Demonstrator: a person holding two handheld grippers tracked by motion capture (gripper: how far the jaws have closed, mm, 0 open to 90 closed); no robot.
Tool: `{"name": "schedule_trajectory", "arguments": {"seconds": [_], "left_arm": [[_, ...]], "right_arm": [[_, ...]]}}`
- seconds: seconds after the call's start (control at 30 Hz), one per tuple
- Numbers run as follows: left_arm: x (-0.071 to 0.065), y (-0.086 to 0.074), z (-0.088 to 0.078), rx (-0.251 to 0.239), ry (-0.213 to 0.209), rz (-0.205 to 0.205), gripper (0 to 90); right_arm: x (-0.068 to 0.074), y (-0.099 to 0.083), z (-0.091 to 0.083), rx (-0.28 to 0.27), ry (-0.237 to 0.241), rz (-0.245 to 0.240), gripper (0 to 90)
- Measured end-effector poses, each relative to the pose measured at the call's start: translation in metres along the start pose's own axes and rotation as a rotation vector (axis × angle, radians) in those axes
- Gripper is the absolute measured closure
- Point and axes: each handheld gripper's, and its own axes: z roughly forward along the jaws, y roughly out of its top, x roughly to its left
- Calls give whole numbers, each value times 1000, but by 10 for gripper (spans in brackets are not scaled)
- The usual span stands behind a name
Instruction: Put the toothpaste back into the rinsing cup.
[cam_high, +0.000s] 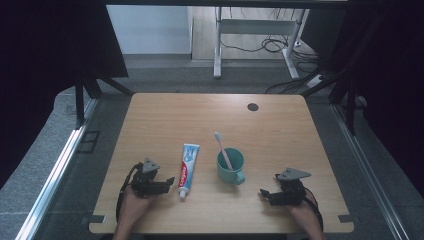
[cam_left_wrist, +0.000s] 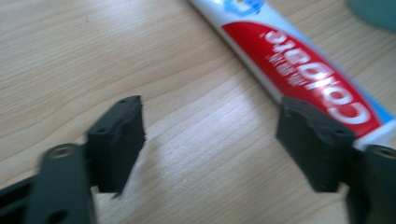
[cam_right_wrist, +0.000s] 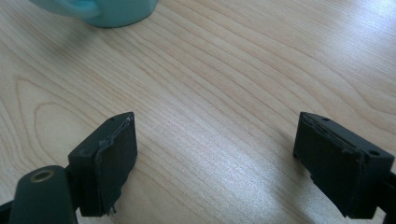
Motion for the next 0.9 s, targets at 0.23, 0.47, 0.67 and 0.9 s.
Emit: {"name": "schedule_trajectory", "arguments": {"seconds": [0.23, 0.47, 0.67, 0.9], "left_arm": [[0, 5, -4, -9, -65, -1, 629], [-5, 10, -12, -55, -76, 50, 870], [-12, 16, -14, -59, -129, 39, 897], [-24, 22, -8, -45, -151, 45, 896]], "right_arm": [[0, 0, 0, 0, -7, 7, 136], [0, 0, 0, 0, -9, 7, 136], [0, 0, 0, 0, -8, 7, 136], [0, 0, 0, 0, -8, 7, 136]]}}
